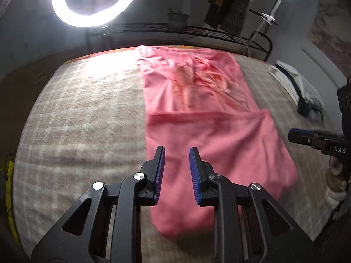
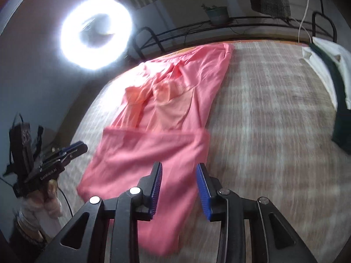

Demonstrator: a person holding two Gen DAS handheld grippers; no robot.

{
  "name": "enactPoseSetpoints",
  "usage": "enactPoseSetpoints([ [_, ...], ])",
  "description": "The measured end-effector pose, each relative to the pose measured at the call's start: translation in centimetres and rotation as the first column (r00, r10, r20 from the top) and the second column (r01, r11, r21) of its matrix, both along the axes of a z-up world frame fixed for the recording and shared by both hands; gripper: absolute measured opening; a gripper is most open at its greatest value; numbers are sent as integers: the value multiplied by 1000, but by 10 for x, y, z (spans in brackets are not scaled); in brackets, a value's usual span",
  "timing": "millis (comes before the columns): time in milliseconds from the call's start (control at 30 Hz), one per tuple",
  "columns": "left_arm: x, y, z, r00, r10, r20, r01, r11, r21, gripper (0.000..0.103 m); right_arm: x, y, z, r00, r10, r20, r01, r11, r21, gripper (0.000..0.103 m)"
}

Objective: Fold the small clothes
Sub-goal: 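Release the hem with the right tool and withdraw both tools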

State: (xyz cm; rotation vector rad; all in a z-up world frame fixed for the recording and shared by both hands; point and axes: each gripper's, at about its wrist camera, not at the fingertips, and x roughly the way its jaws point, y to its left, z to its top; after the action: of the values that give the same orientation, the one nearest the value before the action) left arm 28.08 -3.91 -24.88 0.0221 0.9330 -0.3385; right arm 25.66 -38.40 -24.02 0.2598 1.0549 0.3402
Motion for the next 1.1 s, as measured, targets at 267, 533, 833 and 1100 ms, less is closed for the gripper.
enactPoseSetpoints([
  [267,-35,-22,-33,997,-66,-29,71,968,241,22,-53,60,-8,977,213,16,-207,964,-168,26],
  [533,-39,56,-15,991,125,-56,-115,981,154,29,-69,42,-17,981,183,-56,-192,950,-245,25],
  [833,-54,78,32,981,193,-9,-193,981,10,29,-96,36,15,992,129,7,-125,973,-192,30],
  [1100,-54,69,59,976,217,-27,-219,968,-125,29,-118,18,67,996,64,56,-58,994,-93,36],
])
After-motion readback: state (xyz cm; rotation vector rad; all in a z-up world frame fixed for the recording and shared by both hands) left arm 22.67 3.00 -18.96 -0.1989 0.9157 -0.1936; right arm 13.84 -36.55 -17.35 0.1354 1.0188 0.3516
